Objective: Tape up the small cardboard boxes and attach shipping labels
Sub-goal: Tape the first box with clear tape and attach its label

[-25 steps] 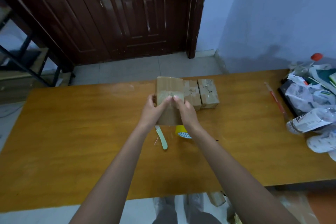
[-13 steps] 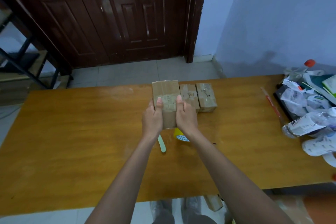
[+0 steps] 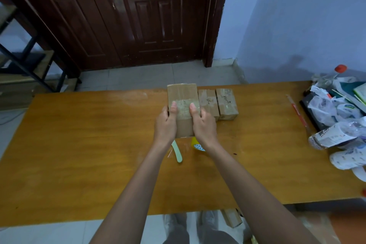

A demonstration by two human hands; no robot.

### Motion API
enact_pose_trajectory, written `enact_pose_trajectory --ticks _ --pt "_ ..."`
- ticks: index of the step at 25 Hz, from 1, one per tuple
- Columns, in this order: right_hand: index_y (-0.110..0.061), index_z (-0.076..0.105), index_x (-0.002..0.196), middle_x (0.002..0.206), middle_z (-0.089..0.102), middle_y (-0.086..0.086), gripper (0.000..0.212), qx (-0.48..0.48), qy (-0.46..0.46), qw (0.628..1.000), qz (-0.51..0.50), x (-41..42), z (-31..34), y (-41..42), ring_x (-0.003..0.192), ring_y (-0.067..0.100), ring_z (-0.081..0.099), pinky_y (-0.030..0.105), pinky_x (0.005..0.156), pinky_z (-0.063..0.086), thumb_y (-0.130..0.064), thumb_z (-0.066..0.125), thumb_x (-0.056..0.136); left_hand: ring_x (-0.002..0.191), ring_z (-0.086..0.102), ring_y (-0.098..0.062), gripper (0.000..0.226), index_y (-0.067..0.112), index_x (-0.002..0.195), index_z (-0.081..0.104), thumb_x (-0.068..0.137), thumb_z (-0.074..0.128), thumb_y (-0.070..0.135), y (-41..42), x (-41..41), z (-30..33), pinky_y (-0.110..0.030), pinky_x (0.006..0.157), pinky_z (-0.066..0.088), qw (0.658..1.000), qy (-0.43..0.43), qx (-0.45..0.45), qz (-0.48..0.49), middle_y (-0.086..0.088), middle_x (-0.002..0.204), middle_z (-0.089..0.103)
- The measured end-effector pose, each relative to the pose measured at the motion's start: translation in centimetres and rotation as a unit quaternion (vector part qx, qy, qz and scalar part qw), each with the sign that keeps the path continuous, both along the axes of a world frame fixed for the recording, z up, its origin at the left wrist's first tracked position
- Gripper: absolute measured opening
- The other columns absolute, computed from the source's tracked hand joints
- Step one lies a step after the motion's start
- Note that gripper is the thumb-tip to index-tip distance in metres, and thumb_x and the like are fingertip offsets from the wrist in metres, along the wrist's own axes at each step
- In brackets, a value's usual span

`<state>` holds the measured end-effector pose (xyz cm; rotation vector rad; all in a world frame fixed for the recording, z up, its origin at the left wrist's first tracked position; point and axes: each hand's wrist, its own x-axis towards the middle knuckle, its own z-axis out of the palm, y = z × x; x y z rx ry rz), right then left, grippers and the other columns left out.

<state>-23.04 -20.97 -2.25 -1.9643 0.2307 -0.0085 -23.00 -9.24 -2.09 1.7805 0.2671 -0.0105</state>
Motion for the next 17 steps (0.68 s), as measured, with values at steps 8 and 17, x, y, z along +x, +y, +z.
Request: enact_pose_trajectory --ticks 8,17 --pt "-0.031 0.06 0.12 0.117 0.067 -0.001 0.047 0.269 0.127 0.953 0.056 0.1 1.6 -0.9 0.108 0.016 0.063 0.035 0.084 0.054 -0.061 0.032 0.097 0.112 0.066 -0.021 0.059 0.023 0.125 0.064 0.099 0.026 0.061 0.5 -1.0 0.3 -0.032 0.077 0.058 0.957 0.064 -0.281 -0.038 -0.004 0.121 0.069" --pt "-0.021 0.063 0.126 0.121 0.068 0.007 0.065 0.408 0.146 0.9 0.057 -0.2 -0.1 -1.0 0.113 0.024 0.064 0.047 0.097 0.05 -0.069 0.045 0.086 0.108 0.068 -0.026 0.058 0.015 0.122 0.064 0.098 0.034 0.058 -0.5 -1.0 -0.8 -0.039 0.082 0.058 0.917 0.092 -0.388 0.024 -0.01 0.118 0.071"
